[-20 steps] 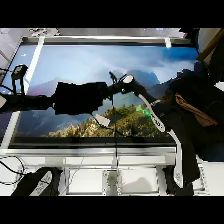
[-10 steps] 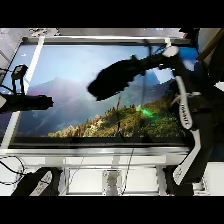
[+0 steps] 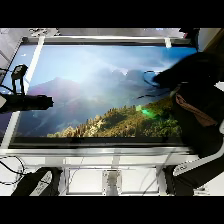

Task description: Fold the clothes and pants, and hang the long-sleeved shirts on hangers.

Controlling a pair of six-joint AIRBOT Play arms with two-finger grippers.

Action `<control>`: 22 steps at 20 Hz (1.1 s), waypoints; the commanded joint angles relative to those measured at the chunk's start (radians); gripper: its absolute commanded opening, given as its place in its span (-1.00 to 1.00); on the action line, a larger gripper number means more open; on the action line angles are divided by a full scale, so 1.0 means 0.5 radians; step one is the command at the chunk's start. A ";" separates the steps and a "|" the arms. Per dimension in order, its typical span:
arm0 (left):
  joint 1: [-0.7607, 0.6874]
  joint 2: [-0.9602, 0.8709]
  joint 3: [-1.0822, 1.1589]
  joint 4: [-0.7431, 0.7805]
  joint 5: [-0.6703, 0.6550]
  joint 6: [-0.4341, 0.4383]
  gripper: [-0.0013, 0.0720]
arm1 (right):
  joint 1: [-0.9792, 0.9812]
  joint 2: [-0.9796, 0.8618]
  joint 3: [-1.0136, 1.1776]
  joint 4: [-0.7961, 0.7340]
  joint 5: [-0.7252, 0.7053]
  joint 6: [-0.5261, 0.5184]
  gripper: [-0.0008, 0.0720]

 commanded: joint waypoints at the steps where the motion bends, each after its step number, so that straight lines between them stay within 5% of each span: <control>1: 0.002 0.002 0.000 0.000 0.002 -0.072 -0.95 | -0.393 0.175 -0.002 -0.193 0.121 0.001 -0.93; 7: 0.002 0.002 0.000 0.000 0.001 -0.073 -0.95 | -0.577 0.338 -0.368 -0.781 0.629 -0.158 -0.93; 13: 0.002 0.001 0.000 0.000 0.000 -0.073 -0.95 | -0.526 0.338 -0.922 -0.800 0.781 -0.047 -0.88; 14: 0.002 -0.002 0.000 0.000 0.000 -0.073 -0.95 | -0.527 0.346 -0.912 -0.789 0.834 0.031 -0.58; 16: 0.002 -0.005 0.000 0.001 0.000 -0.073 -0.95 | -0.529 0.433 -0.830 -0.719 0.831 0.134 0.45; 17: 0.002 -0.005 0.000 0.001 0.000 -0.072 -0.95 | -0.529 0.484 -0.723 -0.687 0.831 0.135 0.59; 22: 0.002 -0.005 0.000 0.001 -0.001 -0.072 -0.95 | -0.478 0.729 -0.085 -0.329 0.817 0.192 0.56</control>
